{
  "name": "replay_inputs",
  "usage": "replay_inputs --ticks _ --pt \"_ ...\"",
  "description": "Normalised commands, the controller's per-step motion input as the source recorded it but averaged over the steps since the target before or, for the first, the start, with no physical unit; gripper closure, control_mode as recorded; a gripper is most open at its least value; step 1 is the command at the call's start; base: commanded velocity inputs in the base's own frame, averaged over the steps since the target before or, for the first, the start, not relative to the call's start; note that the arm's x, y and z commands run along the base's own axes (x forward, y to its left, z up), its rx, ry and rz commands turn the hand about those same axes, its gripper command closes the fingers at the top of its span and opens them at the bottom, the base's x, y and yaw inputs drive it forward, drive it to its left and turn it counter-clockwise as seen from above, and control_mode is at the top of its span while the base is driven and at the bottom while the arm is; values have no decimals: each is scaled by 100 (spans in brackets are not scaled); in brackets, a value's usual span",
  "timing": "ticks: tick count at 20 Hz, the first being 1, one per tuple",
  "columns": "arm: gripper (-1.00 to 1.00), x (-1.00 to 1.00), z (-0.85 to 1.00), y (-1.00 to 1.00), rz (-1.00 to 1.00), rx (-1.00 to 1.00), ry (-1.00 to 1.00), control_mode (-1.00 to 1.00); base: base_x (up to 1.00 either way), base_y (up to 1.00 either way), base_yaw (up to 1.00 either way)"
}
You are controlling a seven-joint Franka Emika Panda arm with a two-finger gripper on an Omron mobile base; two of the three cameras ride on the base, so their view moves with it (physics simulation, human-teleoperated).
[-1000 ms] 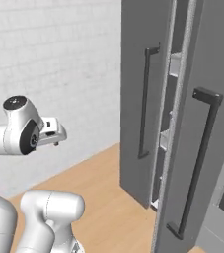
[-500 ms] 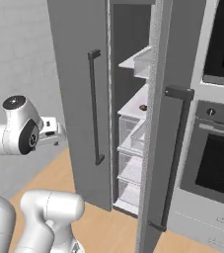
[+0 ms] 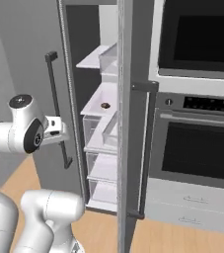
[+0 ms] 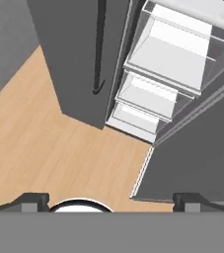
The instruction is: Place one mushroom and one steak in each tupperware on the nearby counter, to pack two identical lunches.
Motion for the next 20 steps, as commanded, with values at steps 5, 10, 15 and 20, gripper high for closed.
replay_inputs --ticks 5,10,15,20 --pt "-100 0 0 0 0 0 0 100 69 53 -55" --pt "-100 0 0 0 0 0 0 100 66 79 -29" --pt "-100 0 0 0 0 0 0 100 23 -42 -4" --pt "-100 0 0 0 0 0 0 100 37 -18 -4"
